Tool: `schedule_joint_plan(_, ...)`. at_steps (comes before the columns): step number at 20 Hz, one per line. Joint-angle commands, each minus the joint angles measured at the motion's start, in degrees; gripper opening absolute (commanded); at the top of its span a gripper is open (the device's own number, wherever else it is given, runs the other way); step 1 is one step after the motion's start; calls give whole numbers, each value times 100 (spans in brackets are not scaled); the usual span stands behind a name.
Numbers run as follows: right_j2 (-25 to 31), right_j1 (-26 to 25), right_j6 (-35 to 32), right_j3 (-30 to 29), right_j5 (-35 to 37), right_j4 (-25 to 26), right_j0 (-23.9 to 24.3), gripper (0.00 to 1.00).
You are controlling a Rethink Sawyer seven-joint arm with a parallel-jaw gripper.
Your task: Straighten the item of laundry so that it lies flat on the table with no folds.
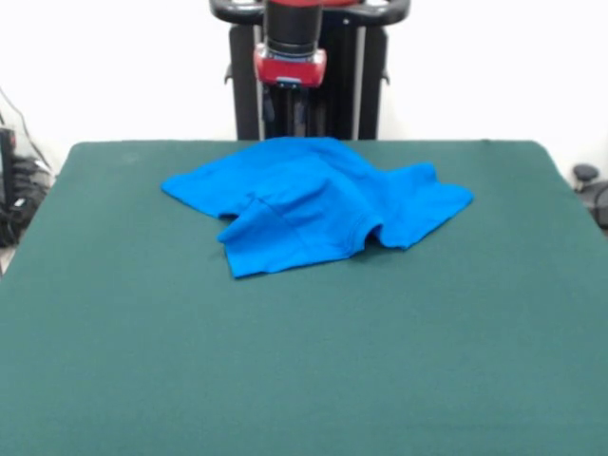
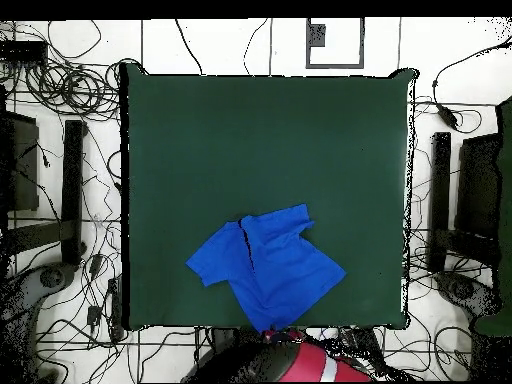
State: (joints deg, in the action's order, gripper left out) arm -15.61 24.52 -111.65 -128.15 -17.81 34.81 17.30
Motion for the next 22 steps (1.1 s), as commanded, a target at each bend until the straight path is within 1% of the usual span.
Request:
schedule_joint_plan(1,910,154,-508,211,712,-63,36,100)
schedule_joint_plan(11,1074,250,-535,305,958,-148,79,100)
schedule_joint_plan(15,1195,369,-523,352,1202,-241,112,100)
schedule_joint_plan(22,1539,455,-375,692,1860,-423,255,100)
